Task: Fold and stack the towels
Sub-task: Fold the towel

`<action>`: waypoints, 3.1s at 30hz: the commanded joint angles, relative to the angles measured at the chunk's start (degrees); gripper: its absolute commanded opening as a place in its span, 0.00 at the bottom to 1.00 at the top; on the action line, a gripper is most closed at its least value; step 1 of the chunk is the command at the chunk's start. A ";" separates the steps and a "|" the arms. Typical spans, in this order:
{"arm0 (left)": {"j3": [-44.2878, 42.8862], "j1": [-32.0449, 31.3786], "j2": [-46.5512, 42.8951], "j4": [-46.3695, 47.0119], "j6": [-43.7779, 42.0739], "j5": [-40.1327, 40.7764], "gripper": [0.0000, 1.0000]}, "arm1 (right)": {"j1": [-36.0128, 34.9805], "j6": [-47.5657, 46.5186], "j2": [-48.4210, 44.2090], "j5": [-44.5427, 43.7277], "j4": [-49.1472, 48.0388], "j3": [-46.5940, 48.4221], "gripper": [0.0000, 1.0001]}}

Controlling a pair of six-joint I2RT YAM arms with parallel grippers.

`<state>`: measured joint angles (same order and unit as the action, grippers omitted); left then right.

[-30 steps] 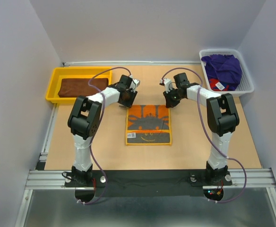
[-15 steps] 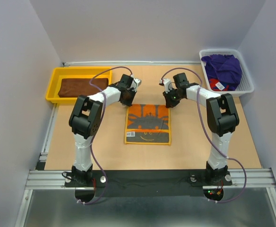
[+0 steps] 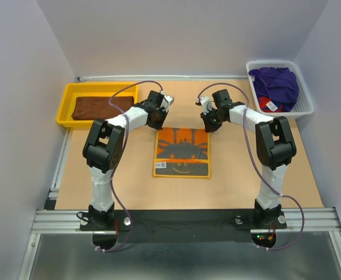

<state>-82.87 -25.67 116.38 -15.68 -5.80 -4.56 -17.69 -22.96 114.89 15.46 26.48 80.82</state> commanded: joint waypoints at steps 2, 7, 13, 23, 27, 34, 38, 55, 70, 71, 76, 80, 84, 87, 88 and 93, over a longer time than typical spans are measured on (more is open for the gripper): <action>2.35 0.80 -9.66 2.66 -1.41 4.12 0.00 | -0.06 -0.68 -5.20 -4.56 1.38 1.28 0.01; 7.28 0.71 -12.49 5.58 0.70 4.12 0.00 | -1.20 0.11 -8.80 -6.14 0.86 -1.01 0.01; 13.68 0.62 -18.63 7.42 5.52 3.59 0.00 | -2.87 3.35 -15.64 -7.20 -0.46 -6.10 0.01; 25.12 -1.49 -28.21 6.81 14.94 0.52 0.00 | -3.75 14.34 -26.73 -0.27 -0.29 -19.01 0.01; 29.42 -1.93 -32.52 6.37 18.28 -1.24 0.00 | -3.84 19.79 -30.42 1.06 0.24 -22.36 0.01; 37.69 -2.28 -36.57 6.01 23.20 -3.44 0.00 | -3.84 28.05 -32.36 5.10 1.21 -28.51 0.00; 40.59 -2.80 -36.93 6.98 25.40 -4.06 0.00 | -3.84 29.99 -32.54 4.84 1.21 -31.07 0.00; 42.09 -4.12 -33.93 6.99 29.18 -2.83 0.12 | -3.84 35.09 -27.43 4.49 1.12 -31.95 0.20; 41.04 -10.01 -53.45 3.46 37.00 -0.98 0.81 | -9.29 37.81 -34.30 6.16 0.59 -26.85 0.51; 40.60 -10.27 -52.84 3.55 37.27 -0.98 0.79 | -9.81 38.51 -33.95 5.90 0.16 -27.03 0.49; 41.99 -13.17 -48.01 7.41 40.33 -0.80 0.67 | -11.92 45.79 -34.38 3.62 -7.29 -32.37 0.41; 47.51 -13.70 -45.80 12.85 43.67 0.07 0.52 | -11.84 49.85 -36.49 0.01 -10.57 -40.27 0.29; 53.94 -13.27 -45.36 16.81 47.98 2.97 0.39 | -11.84 53.71 -37.90 -1.04 -12.76 -46.60 0.28; 57.64 -12.12 -45.01 18.93 50.45 3.59 0.35 | -11.84 56.44 -39.30 -3.94 -14.00 -49.34 0.28; 58.43 -11.86 -45.10 19.20 50.71 3.59 0.35 | -11.84 57.06 -40.70 -4.99 -14.09 -50.05 0.28; 57.74 -11.42 -47.20 18.15 51.24 3.07 0.43 | -11.84 55.40 -45.01 -4.93 -13.91 -48.74 0.29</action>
<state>-25.85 -37.67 70.83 3.22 44.23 -3.77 -29.34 32.08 73.38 13.04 14.50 31.31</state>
